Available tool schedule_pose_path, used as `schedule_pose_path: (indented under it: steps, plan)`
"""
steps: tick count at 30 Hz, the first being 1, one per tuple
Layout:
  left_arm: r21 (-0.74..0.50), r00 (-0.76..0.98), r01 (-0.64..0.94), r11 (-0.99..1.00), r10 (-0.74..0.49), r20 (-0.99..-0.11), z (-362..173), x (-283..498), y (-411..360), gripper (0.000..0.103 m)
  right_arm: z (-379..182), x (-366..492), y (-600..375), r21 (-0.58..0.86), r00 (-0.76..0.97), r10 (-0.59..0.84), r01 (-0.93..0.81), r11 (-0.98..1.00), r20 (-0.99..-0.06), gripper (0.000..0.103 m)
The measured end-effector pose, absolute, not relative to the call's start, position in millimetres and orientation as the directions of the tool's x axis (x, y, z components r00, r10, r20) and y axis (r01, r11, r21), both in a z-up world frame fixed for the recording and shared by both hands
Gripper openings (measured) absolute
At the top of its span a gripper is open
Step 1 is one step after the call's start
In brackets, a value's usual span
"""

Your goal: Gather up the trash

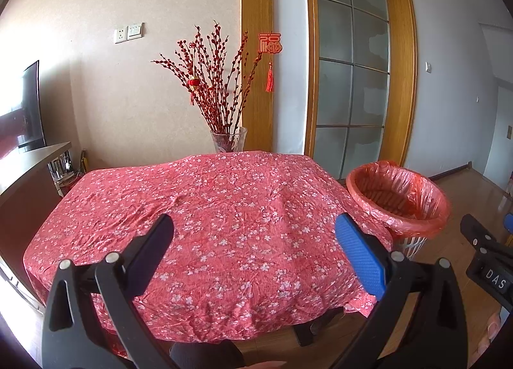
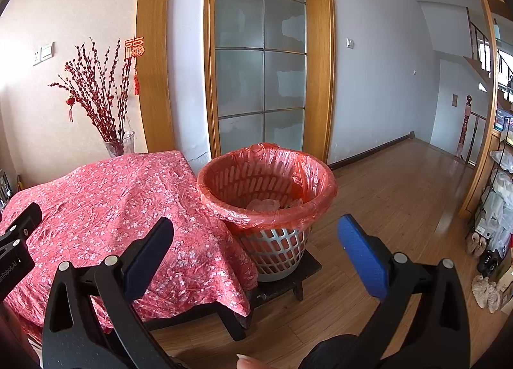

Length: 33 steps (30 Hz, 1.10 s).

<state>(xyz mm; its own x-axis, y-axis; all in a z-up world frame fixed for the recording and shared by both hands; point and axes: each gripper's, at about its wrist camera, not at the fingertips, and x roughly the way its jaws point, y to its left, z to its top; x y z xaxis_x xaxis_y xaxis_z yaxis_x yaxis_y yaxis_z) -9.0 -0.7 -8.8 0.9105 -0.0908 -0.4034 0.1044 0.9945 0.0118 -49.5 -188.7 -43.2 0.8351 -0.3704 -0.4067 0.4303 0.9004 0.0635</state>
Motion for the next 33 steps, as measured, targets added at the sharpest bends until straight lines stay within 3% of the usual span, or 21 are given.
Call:
schedule_pose_path:
  steps: [33]
  plan:
    - [0.002, 0.909, 0.098, 0.995, -0.088, -0.408, -5.8, -12.7, 1.7, 0.099, -42.0, -52.2, -187.6, 0.063, 0.841, -0.358, 0.416, 0.907, -0.405, 0.101]
